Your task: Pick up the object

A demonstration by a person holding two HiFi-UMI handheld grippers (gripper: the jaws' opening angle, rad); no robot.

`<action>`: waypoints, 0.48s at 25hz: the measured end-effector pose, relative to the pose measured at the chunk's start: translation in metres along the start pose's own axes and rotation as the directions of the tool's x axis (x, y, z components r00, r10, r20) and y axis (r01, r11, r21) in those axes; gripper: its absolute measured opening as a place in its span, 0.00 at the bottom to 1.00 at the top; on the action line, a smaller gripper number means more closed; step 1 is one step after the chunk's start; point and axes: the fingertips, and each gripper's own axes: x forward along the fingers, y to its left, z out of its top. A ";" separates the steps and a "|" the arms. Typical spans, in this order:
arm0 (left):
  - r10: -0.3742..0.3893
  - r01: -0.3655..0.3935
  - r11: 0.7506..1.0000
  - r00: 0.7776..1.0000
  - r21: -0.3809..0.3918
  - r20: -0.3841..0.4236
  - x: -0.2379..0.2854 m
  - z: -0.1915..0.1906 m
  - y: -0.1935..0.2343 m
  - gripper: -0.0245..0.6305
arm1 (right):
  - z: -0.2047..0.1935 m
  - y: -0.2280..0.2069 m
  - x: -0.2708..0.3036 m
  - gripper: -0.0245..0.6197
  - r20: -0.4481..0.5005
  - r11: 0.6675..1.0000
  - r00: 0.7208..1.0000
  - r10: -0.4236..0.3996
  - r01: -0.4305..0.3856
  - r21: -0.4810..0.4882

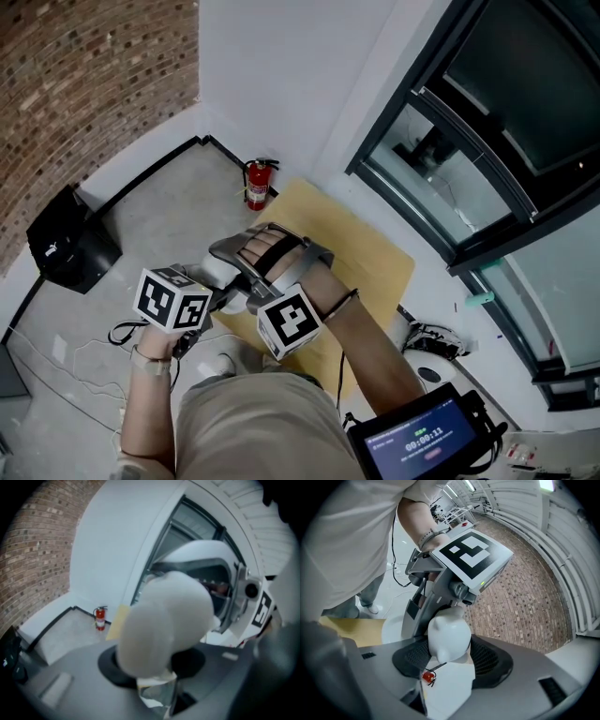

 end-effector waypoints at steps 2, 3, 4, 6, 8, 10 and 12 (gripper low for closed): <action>0.005 -0.005 1.000 1.000 -0.001 -0.001 -0.001 -0.001 0.001 0.29 | 0.001 0.000 0.000 0.40 0.001 1.000 1.000 -0.001 0.001 -0.001; 0.007 -0.007 1.000 1.000 -0.002 -0.001 -0.001 -0.001 0.001 0.29 | 0.001 0.000 0.000 0.40 0.002 1.000 1.000 -0.001 0.001 -0.002; 0.009 -0.009 1.000 1.000 -0.003 -0.001 -0.002 -0.001 0.001 0.29 | 0.001 0.000 0.000 0.40 0.003 1.000 1.000 0.001 -0.001 -0.002; 0.011 -0.011 1.000 1.000 -0.005 -0.002 -0.002 -0.002 0.001 0.29 | 0.002 0.001 0.000 0.40 0.004 1.000 1.000 0.002 -0.002 -0.001; 0.010 -0.010 1.000 1.000 -0.006 -0.003 -0.001 -0.003 0.000 0.29 | 0.002 0.002 0.000 0.40 0.005 1.000 1.000 0.001 -0.001 -0.003; 0.008 -0.008 1.000 1.000 -0.011 -0.005 -0.001 -0.005 0.000 0.29 | 0.003 0.003 0.001 0.40 0.008 1.000 1.000 0.004 -0.004 -0.003; 0.008 -0.009 1.000 1.000 -0.018 -0.007 0.000 -0.007 -0.001 0.29 | 0.003 0.005 0.001 0.40 0.012 1.000 1.000 0.007 -0.007 0.000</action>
